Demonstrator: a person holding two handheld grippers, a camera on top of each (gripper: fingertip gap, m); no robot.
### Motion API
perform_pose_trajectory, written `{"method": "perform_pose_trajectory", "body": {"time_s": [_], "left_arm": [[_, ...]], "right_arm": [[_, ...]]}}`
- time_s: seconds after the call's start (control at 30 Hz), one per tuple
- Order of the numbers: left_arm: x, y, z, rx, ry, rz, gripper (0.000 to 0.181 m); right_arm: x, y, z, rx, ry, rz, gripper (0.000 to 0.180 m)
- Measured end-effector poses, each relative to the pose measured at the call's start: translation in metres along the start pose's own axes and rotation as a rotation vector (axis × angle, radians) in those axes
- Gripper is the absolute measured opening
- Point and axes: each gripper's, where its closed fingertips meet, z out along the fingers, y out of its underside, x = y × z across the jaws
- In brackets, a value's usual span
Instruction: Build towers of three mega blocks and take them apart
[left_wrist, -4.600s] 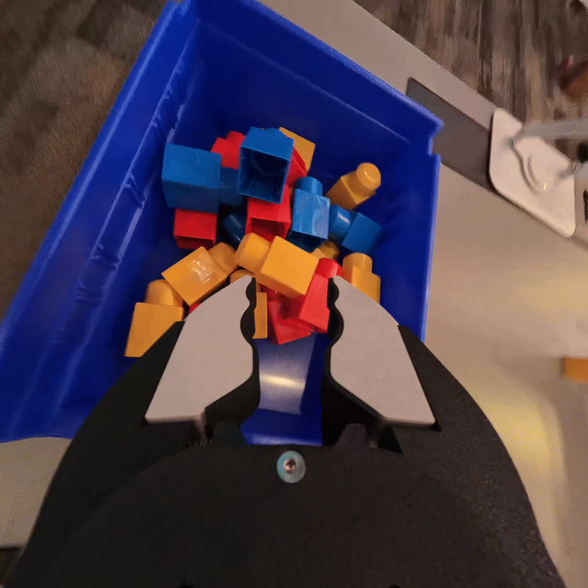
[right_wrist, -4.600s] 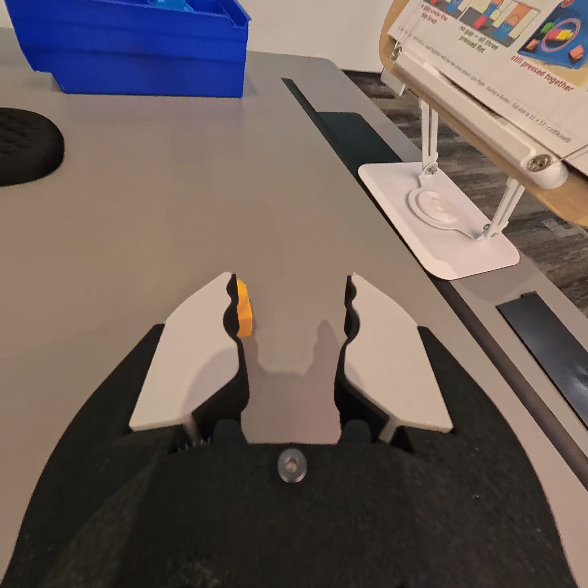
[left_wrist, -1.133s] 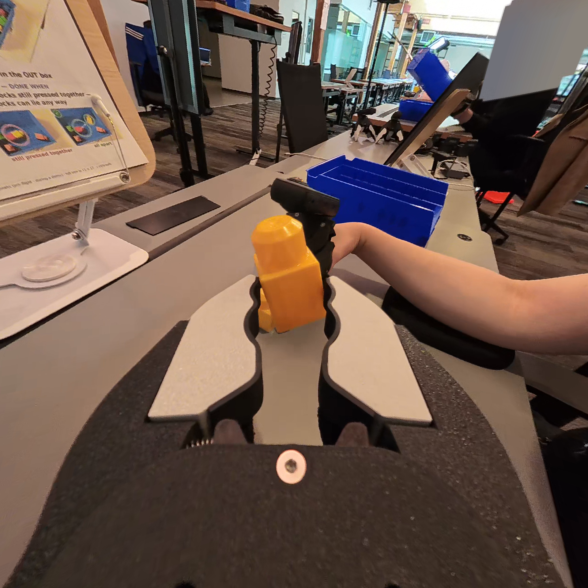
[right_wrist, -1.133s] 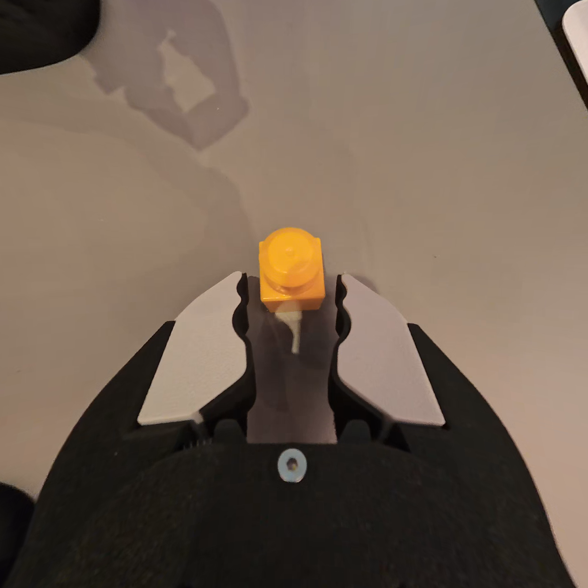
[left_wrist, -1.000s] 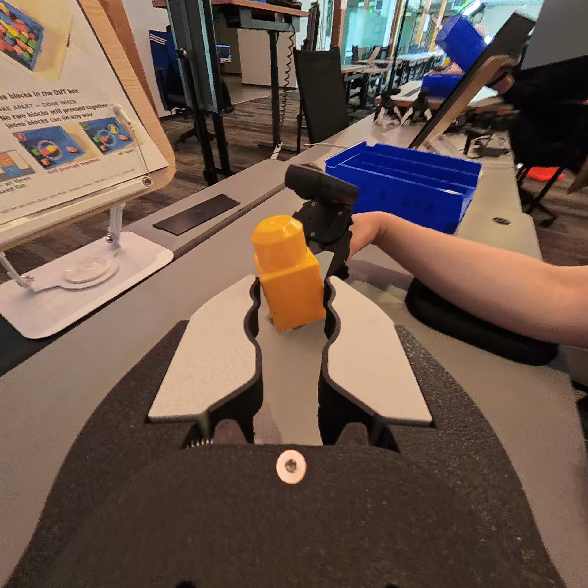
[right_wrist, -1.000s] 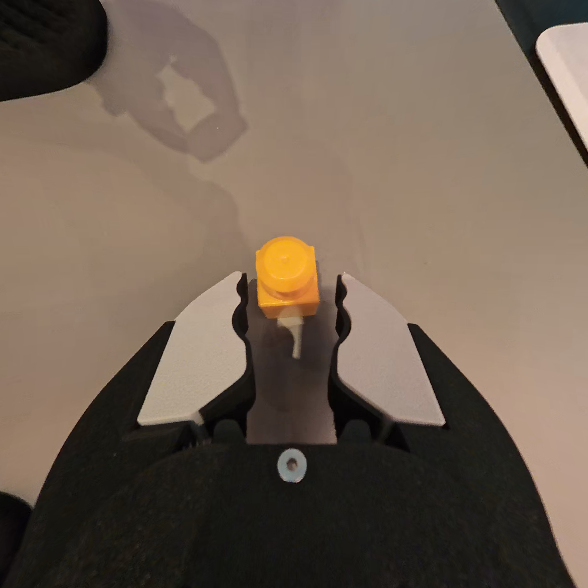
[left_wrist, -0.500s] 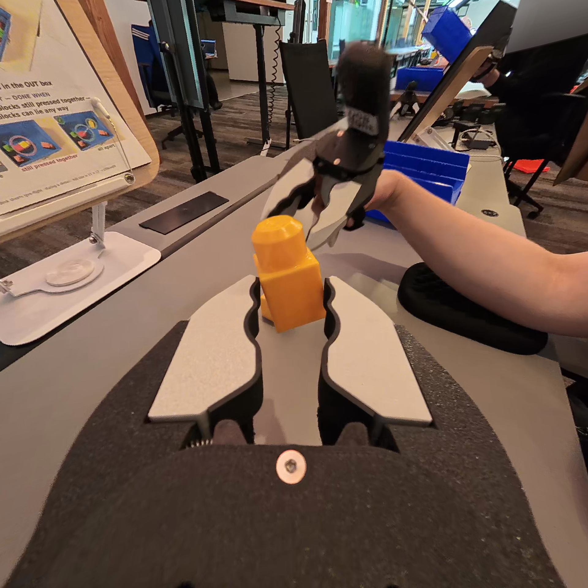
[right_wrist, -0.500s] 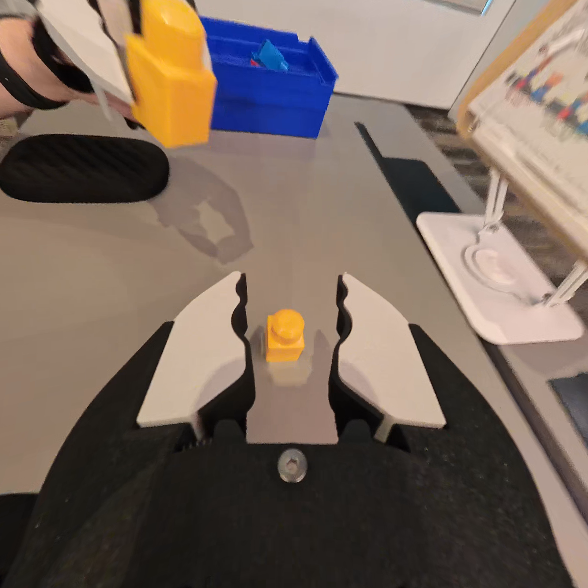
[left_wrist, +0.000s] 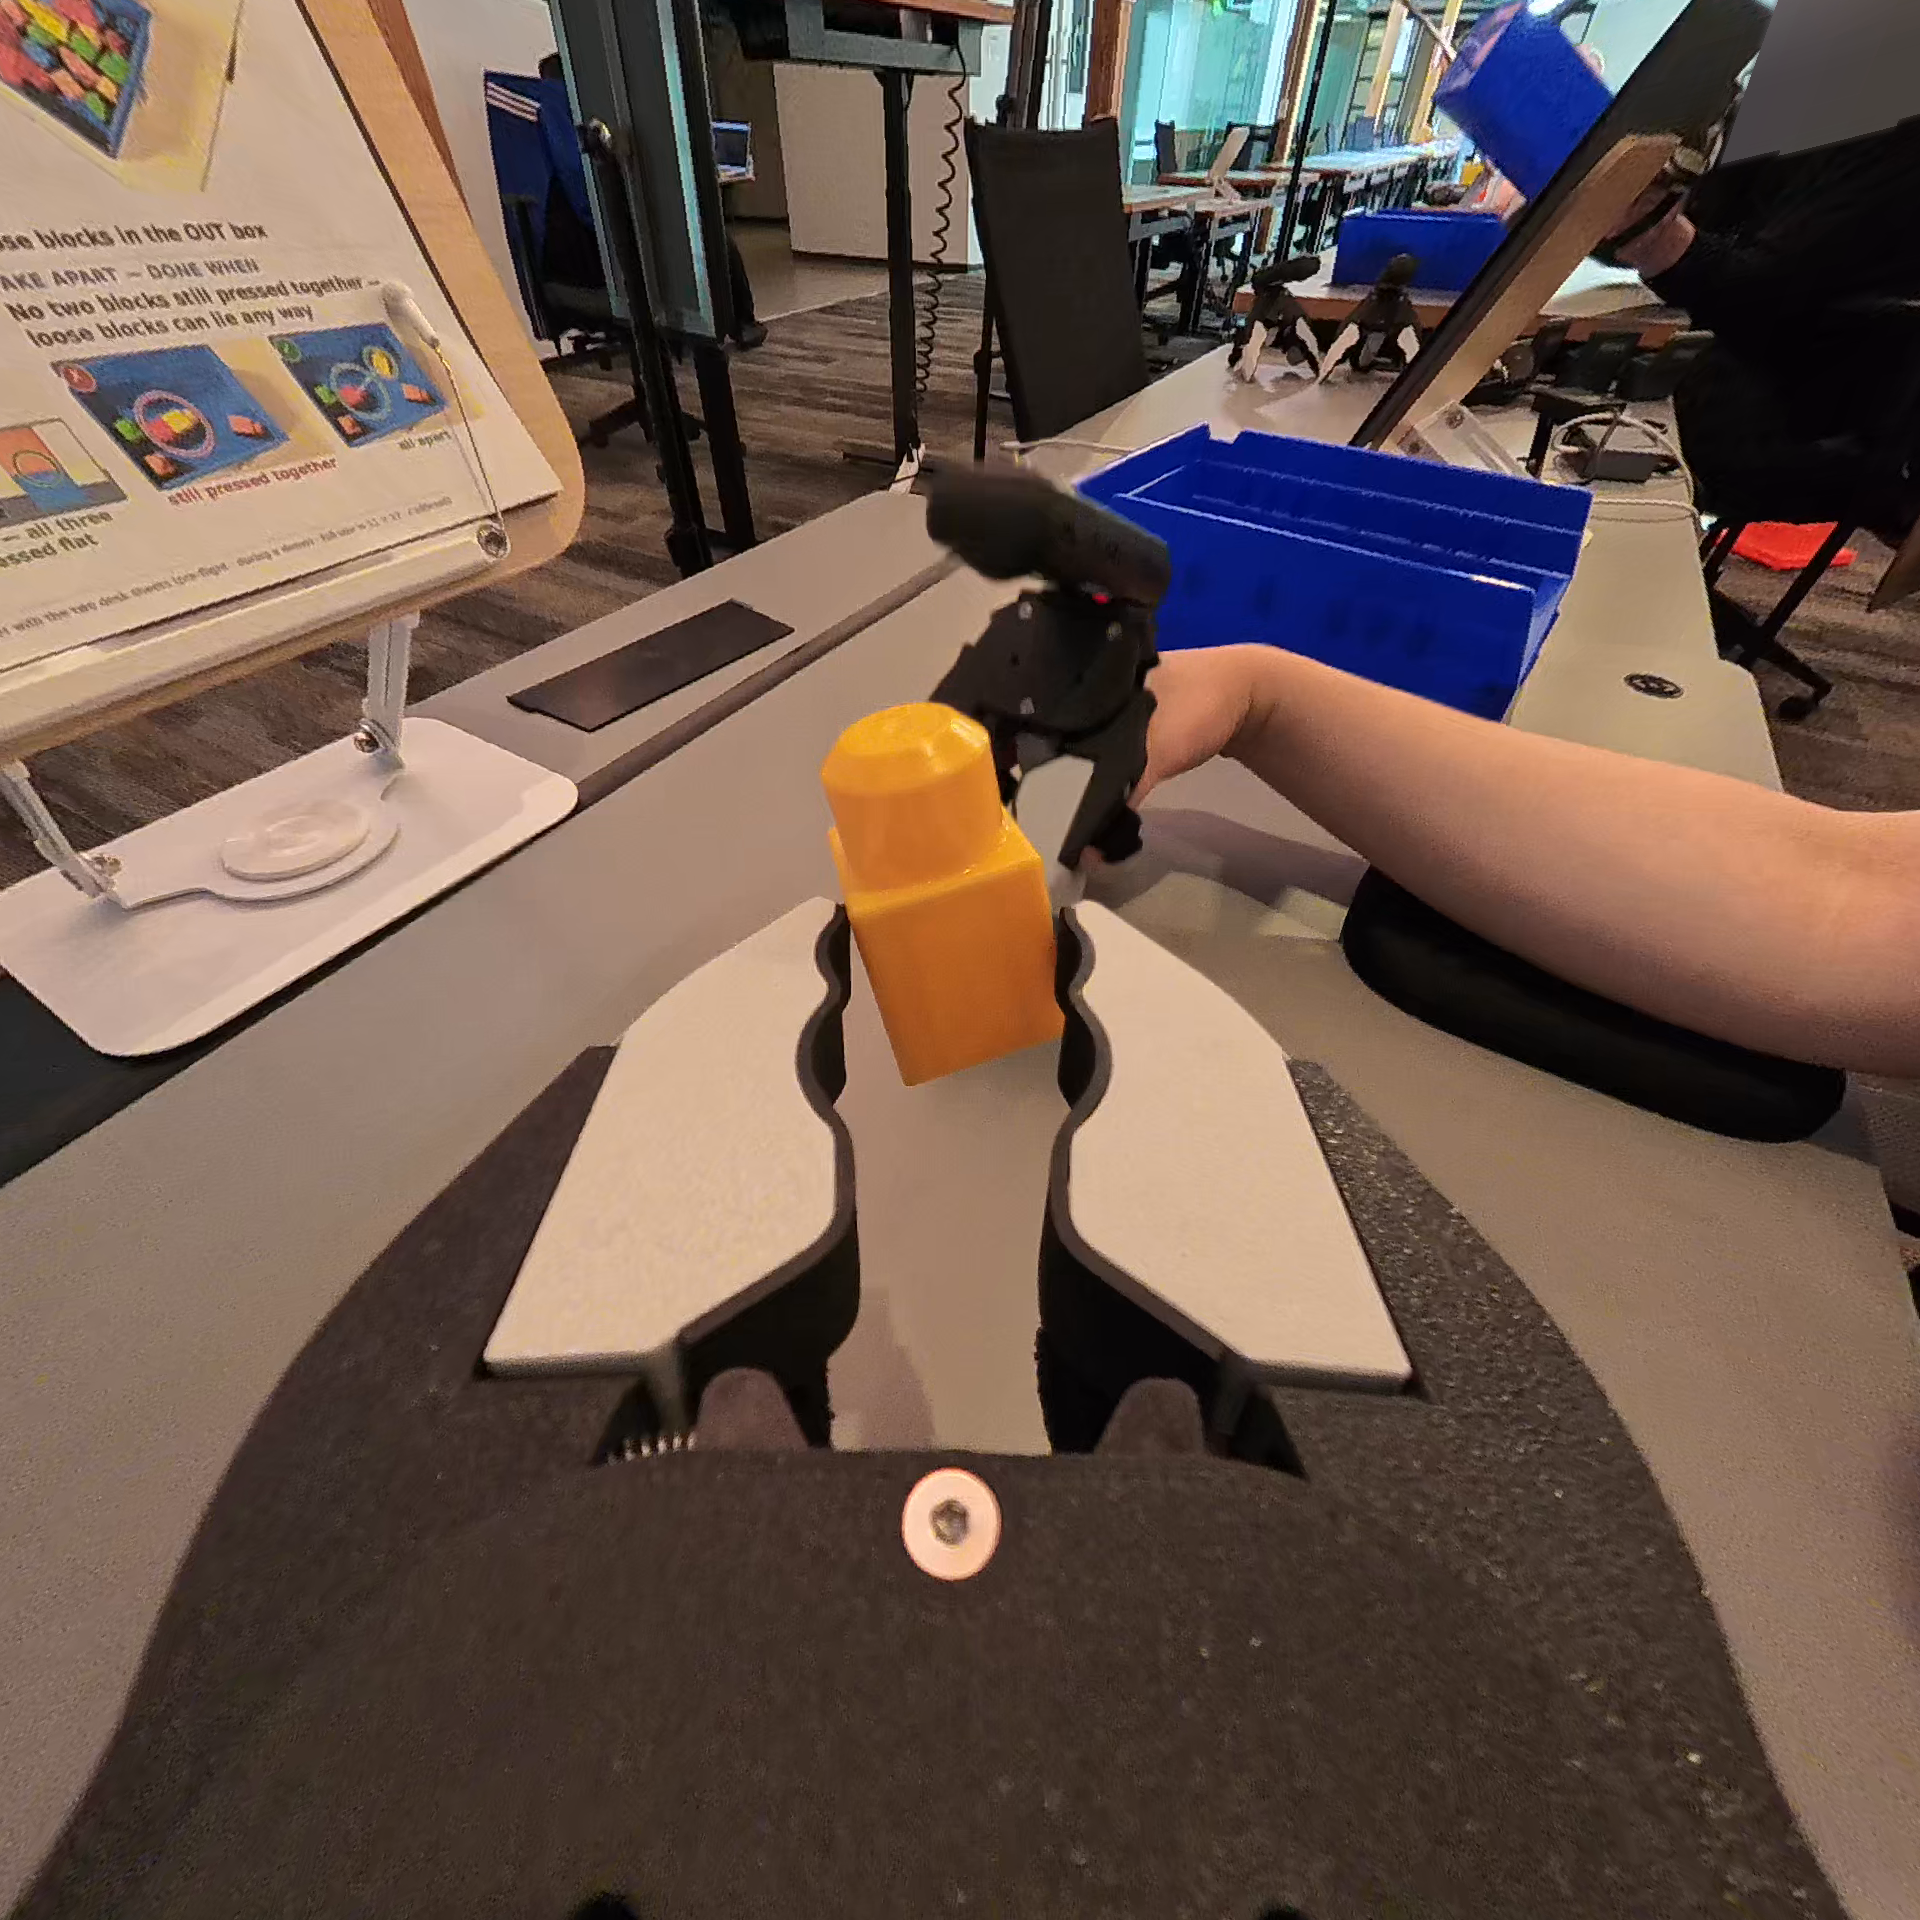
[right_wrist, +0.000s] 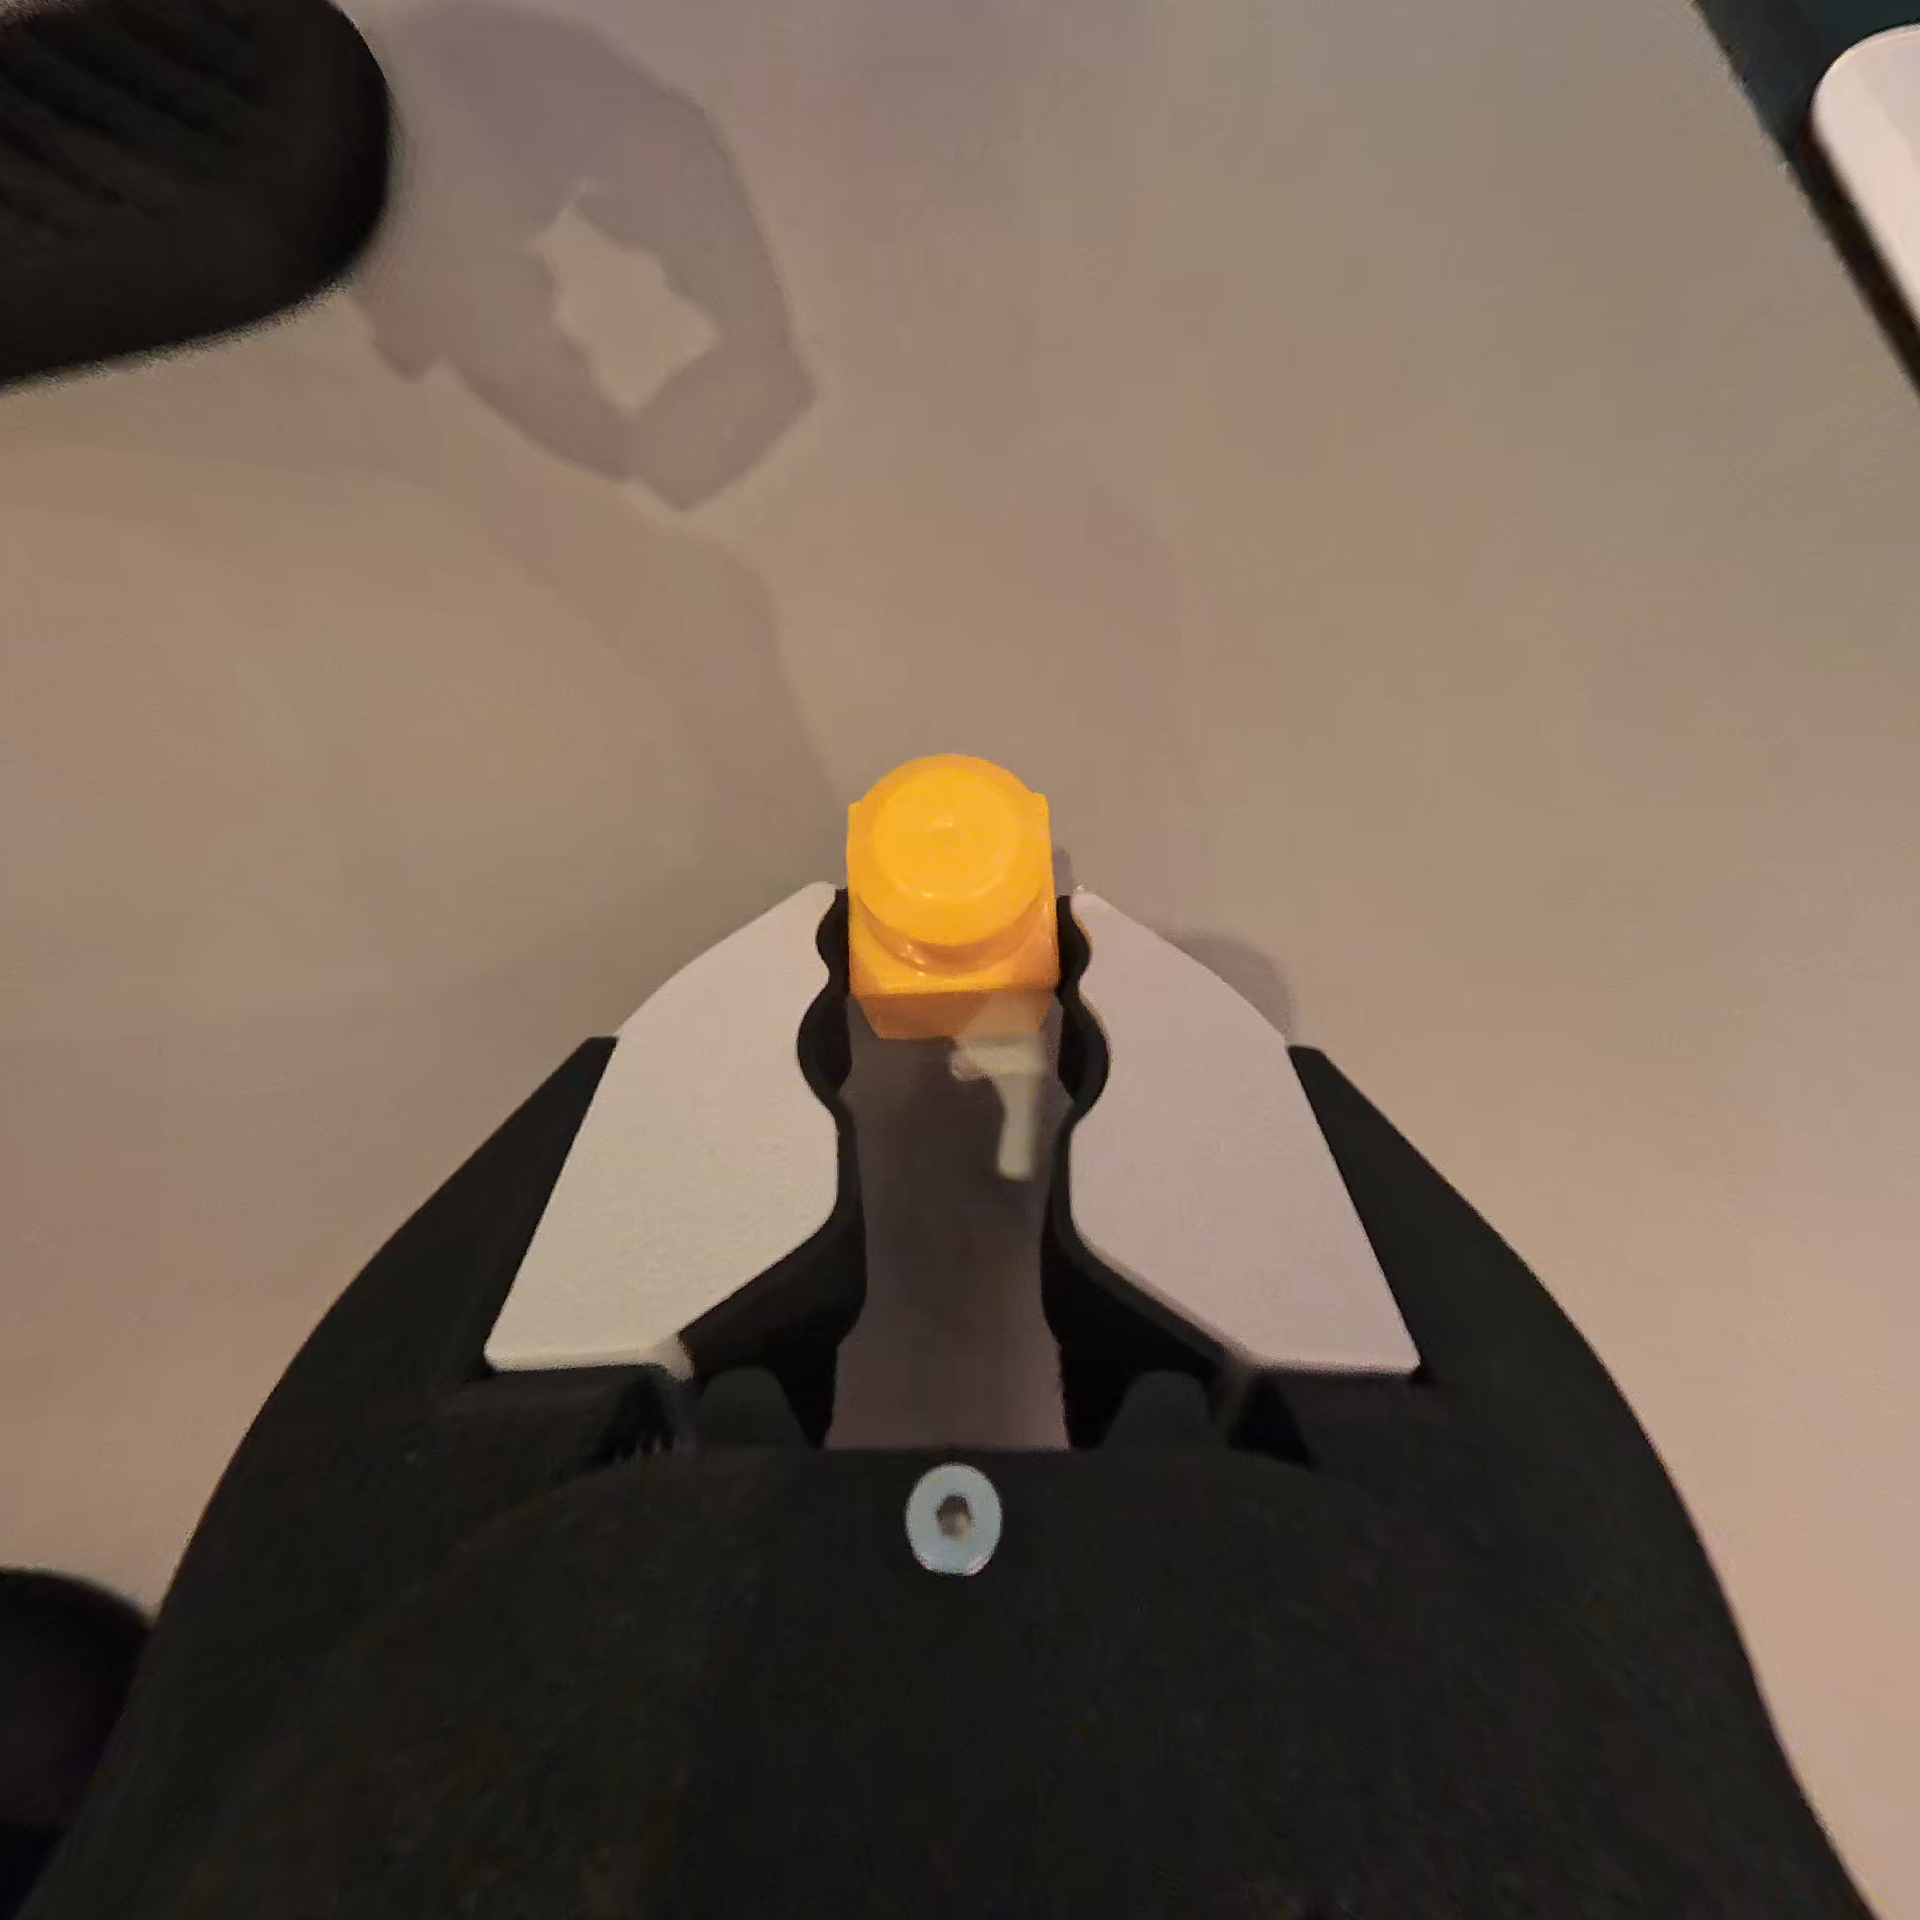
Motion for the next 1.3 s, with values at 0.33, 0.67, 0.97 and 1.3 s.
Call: {"method": "perform_pose_trajectory", "body": {"time_s": [0.33,0.67,0.97,1.3], "left_arm": [[0.045,0.017,0.024,-0.056,0.241,-0.057,0.037],[0.068,0.018,0.024,-0.089,0.405,-0.129,0.037],[0.075,0.026,0.026,-0.171,0.453,-0.144,0.036],[0.075,0.04,0.029,-0.258,0.477,-0.185,0.035]], "right_arm": [[-0.083,-0.151,-0.103,0.612,-0.444,0.029,0.036],[-0.118,-0.14,-0.075,0.405,-0.585,-0.02,0.036],[-0.127,-0.129,-0.062,0.29,-0.635,0.008,0.036],[-0.127,-0.113,-0.051,0.141,-0.572,-0.004,0.036]]}}
